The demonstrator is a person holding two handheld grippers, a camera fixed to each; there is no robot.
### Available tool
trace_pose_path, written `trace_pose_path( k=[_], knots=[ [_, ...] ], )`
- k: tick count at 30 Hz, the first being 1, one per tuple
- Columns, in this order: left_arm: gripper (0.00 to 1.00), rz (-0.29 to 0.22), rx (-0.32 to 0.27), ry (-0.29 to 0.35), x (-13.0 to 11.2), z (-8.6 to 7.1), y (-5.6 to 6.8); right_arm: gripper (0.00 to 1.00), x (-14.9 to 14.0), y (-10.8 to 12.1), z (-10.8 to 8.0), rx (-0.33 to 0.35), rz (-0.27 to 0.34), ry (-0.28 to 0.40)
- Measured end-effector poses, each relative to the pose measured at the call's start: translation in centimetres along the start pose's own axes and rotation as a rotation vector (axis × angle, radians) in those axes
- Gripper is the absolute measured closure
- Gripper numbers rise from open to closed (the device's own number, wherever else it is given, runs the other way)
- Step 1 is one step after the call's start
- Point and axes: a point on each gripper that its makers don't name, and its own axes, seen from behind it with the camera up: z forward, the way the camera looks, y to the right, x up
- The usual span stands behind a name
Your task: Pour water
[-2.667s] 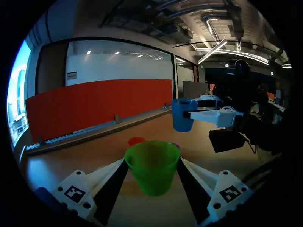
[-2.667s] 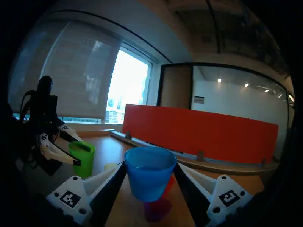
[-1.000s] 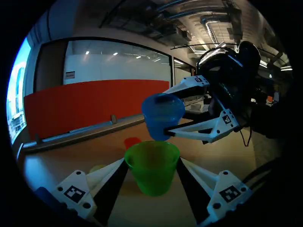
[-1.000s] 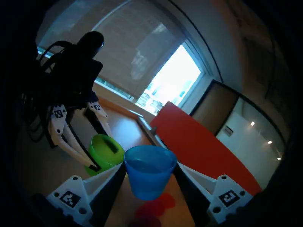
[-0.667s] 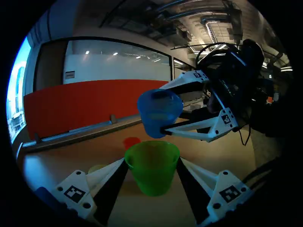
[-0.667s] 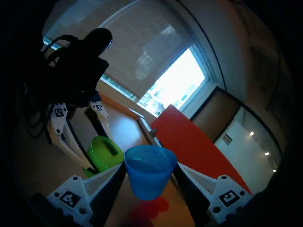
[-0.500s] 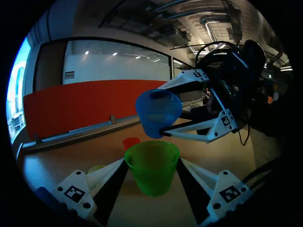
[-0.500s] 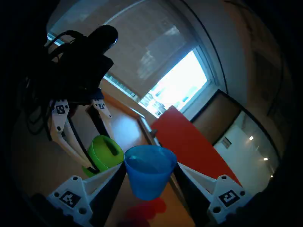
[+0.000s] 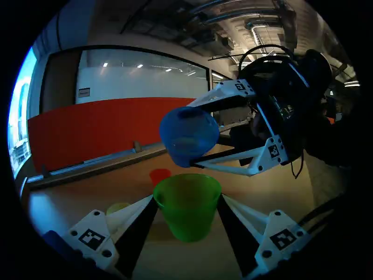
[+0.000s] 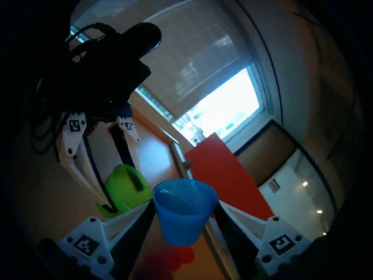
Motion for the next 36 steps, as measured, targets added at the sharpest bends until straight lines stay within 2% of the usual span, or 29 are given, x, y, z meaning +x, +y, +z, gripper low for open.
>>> trace_pose_path(
  k=[36],
  knots=[
    [0.13,0.006,-0.010,0.006,0.35,0.16,0.36,0.10,0.33,0.68,0.89,0.008,-0.166,-0.021]
  ],
)
